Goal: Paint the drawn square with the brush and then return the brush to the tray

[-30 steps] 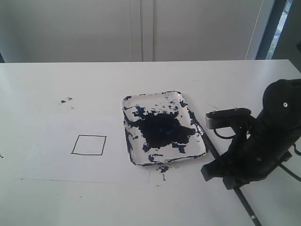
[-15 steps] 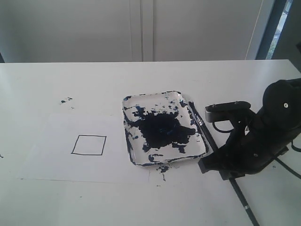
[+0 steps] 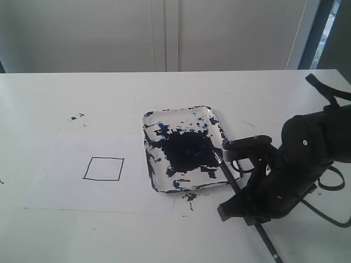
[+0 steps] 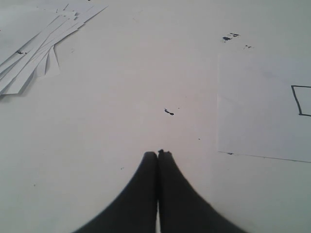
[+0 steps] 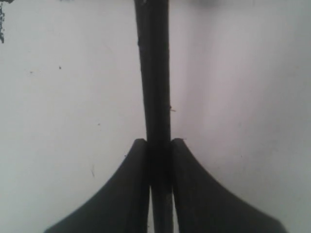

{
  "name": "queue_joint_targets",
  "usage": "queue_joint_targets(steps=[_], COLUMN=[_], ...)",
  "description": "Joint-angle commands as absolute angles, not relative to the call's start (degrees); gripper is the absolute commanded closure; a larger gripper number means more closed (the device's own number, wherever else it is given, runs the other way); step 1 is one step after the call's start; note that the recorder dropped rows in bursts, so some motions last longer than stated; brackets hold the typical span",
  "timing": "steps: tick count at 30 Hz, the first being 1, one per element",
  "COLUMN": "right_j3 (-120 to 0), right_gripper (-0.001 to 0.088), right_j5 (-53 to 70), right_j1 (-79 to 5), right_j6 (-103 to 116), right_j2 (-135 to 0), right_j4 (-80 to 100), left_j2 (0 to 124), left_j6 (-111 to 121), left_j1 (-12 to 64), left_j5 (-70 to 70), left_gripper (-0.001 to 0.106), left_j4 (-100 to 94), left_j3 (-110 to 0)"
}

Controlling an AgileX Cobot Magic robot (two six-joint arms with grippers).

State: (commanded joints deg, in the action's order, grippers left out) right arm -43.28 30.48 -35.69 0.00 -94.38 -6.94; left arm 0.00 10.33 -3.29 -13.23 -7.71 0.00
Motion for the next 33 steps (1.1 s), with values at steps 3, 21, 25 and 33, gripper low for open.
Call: queue_joint_targets(steps=[3, 21, 25, 33], right_j3=[-43.28, -39.07, -35.4, -31.89], right_gripper=[0.0681, 0.0418, 0.0418, 0.0478], right_j5=[29.61, 37.07, 32.33, 22.67], right_j1=[-35.97, -37.78, -38.29, -38.29], right_j6=[0.0, 0.0, 0.0, 1.66], right_j2=[-94.27, -83.74, -83.46, -83.46], right_j4=[-7.05, -5.06, -5.57, -5.75], left_j2=[0.0, 0.0, 0.0, 0.0], left_j6=[10.33, 10.33, 10.33, 10.33], left_j1=[-3.29, -3.29, -3.29, -3.29], left_j5=[-13.23, -13.23, -13.23, -13.23], left_gripper=[0.105, 0.105, 0.105, 0.105], left_j4=[-7.71, -7.71, -7.71, -7.71], left_j3=[0.0, 0.0, 0.0, 0.0])
